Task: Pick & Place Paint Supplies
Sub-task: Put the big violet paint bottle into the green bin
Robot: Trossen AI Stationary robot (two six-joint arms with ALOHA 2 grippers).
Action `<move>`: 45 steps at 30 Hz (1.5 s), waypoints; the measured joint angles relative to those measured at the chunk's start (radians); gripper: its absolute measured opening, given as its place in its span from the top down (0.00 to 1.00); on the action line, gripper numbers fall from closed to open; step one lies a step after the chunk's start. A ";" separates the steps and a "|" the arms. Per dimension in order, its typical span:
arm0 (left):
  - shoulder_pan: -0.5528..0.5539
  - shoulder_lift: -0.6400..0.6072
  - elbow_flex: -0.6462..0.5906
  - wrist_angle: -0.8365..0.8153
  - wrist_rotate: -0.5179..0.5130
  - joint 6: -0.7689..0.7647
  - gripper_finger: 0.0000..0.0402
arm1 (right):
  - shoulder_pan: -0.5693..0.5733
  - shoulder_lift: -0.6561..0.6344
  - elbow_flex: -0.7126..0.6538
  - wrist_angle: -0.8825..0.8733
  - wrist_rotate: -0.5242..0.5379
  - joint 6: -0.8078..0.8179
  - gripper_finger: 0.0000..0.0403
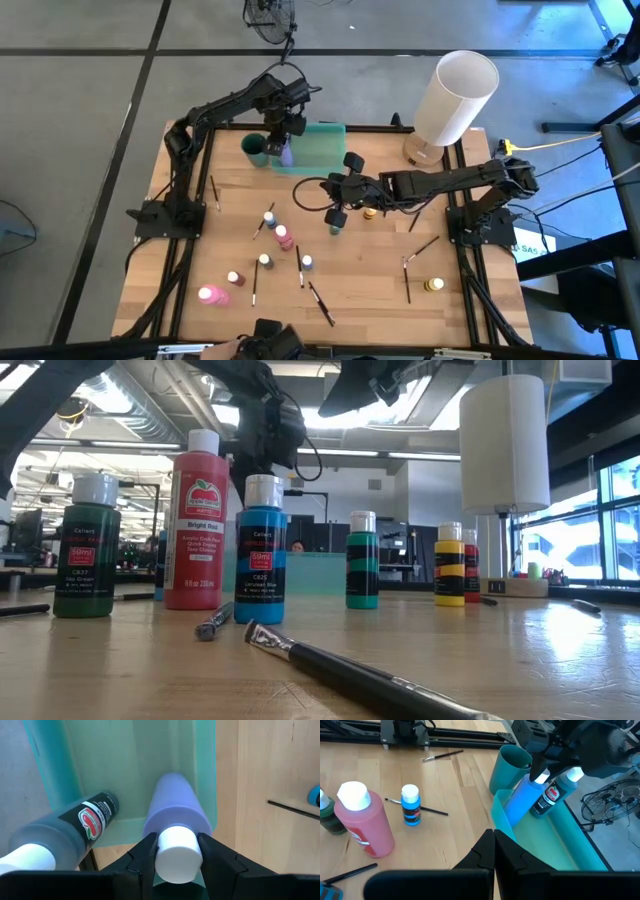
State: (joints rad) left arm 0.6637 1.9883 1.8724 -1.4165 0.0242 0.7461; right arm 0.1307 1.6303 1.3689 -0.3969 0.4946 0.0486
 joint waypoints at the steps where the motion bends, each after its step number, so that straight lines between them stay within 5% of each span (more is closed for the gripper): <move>1: 0.000 0.005 0.000 -0.001 0.000 0.000 0.69 | 0.000 0.000 0.000 -0.001 0.000 0.000 1.00; 45: -0.003 0.015 -0.006 0.011 0.052 -0.079 0.58 | -0.018 0.000 0.000 -0.070 0.003 0.031 1.00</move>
State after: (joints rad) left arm 0.6609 2.0037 1.8660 -1.4053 0.0759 0.6667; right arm 0.1127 1.6306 1.3689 -0.4665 0.4974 0.0791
